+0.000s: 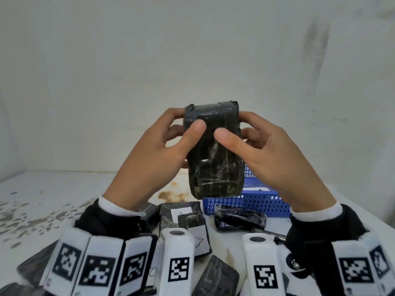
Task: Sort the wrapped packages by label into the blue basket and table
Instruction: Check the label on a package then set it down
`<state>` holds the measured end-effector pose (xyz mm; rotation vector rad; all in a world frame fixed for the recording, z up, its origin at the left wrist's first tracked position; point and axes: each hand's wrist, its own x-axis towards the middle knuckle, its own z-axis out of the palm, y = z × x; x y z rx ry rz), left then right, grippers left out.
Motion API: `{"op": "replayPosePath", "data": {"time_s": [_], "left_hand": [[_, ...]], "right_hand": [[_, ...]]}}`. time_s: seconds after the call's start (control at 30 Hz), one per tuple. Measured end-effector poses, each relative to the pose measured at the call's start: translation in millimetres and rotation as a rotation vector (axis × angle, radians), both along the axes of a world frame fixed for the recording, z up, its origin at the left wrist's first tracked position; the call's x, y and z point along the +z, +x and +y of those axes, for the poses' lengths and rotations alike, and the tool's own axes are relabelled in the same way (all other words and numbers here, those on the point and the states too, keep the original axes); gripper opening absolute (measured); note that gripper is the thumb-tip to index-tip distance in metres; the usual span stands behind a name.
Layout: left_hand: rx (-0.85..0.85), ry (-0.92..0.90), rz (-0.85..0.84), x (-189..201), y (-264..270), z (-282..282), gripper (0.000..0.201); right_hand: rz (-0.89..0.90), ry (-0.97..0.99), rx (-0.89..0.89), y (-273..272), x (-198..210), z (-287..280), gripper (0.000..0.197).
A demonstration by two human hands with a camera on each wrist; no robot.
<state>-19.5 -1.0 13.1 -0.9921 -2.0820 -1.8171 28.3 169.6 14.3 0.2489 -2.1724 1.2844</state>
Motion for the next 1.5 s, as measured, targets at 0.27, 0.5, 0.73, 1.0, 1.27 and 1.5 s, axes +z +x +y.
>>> {"op": "replayPosePath", "data": {"time_s": [0.27, 0.5, 0.73, 1.0, 1.27, 1.5], "left_hand": [[-0.002, 0.006, -0.013, 3, 7, 1, 0.046], [0.019, -0.007, -0.018, 3, 6, 1, 0.053], [-0.012, 0.09, -0.112, 5, 6, 0, 0.032], [-0.033, 0.148, -0.072, 6, 8, -2, 0.016], [0.0, 0.195, -0.129, 8, 12, -1, 0.036], [-0.011, 0.18, -0.189, 4, 3, -2, 0.069]], "right_hand": [[-0.01, -0.071, 0.052, 5, 3, 0, 0.056], [0.016, -0.127, 0.066, 3, 2, 2, 0.054], [0.057, -0.083, 0.062, 2, 1, -2, 0.033], [0.112, -0.035, 0.097, 5, 2, -8, 0.024], [0.145, -0.058, 0.166, 5, -1, -8, 0.012], [0.132, -0.029, 0.207, 1, -5, -9, 0.05]]}}
